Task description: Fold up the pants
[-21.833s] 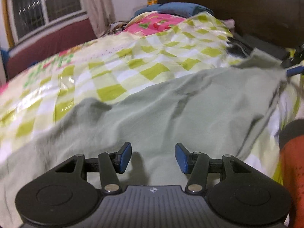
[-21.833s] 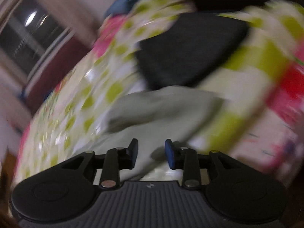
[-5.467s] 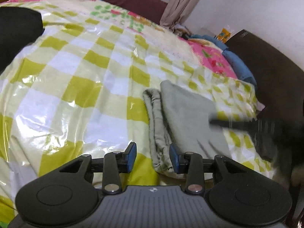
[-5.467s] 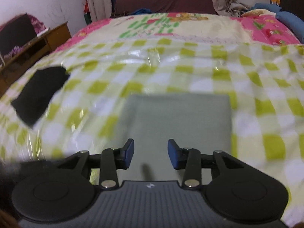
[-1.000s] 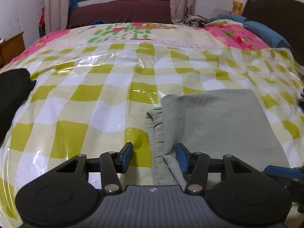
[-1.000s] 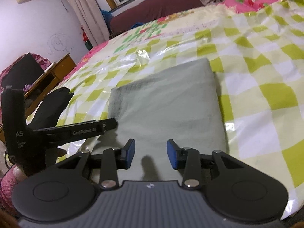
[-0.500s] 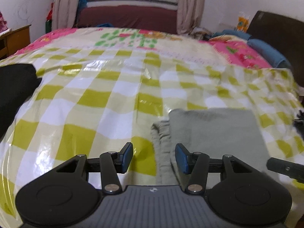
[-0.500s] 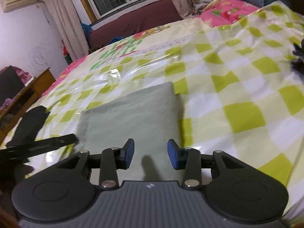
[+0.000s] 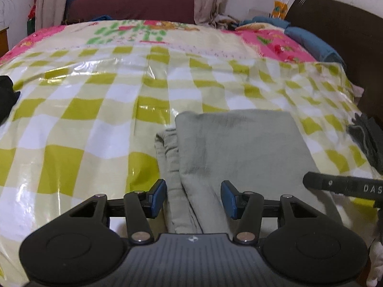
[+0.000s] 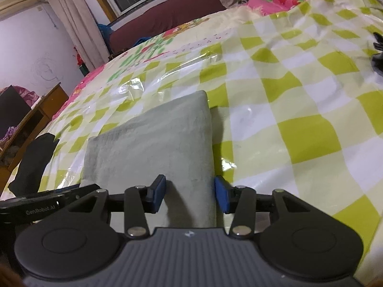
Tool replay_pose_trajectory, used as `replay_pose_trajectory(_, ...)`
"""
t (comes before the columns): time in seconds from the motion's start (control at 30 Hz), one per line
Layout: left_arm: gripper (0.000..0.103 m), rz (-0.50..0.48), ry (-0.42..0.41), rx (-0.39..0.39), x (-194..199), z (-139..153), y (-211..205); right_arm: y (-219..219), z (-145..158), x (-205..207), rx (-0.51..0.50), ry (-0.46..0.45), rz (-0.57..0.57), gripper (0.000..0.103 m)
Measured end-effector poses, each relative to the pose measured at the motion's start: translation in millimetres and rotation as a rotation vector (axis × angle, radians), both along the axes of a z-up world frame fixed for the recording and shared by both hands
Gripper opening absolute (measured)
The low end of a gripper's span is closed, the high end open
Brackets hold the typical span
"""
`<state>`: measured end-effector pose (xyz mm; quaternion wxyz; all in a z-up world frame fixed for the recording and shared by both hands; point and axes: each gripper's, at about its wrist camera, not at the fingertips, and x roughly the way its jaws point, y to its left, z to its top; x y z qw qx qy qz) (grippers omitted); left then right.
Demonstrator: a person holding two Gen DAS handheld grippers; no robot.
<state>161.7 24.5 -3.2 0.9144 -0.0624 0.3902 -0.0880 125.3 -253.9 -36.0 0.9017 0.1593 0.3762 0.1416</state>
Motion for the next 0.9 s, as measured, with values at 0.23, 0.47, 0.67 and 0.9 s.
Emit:
replay_pose_trajectory(0.23, 0.066, -0.008, 0.019, 0.005, -1.6, -3.1, -0.1, -1.2, -6.3, 8.4, 0.028, 0.010, 0.038, 0.048)
replay_pose_trajectory(0.47, 0.067, 0.024, 0.035, -0.018, 0.3, -3.4, 6.4, -3.7, -9.2, 8.1, 0.059, 0.010, 0.047, 0.049)
replay_pose_trajectory(0.67, 0.068, 0.018, 0.030, 0.029, -1.1, -4.1, 0.1, 3.0, -9.6, 7.0, 0.034, -0.004, 0.083, 0.055)
replay_pose_trajectory(0.9, 0.082, -0.022, 0.052, 0.067, -2.6, -7.6, -9.7, 1.0, -11.2, 7.9, 0.055, 0.001, 0.088, 0.056)
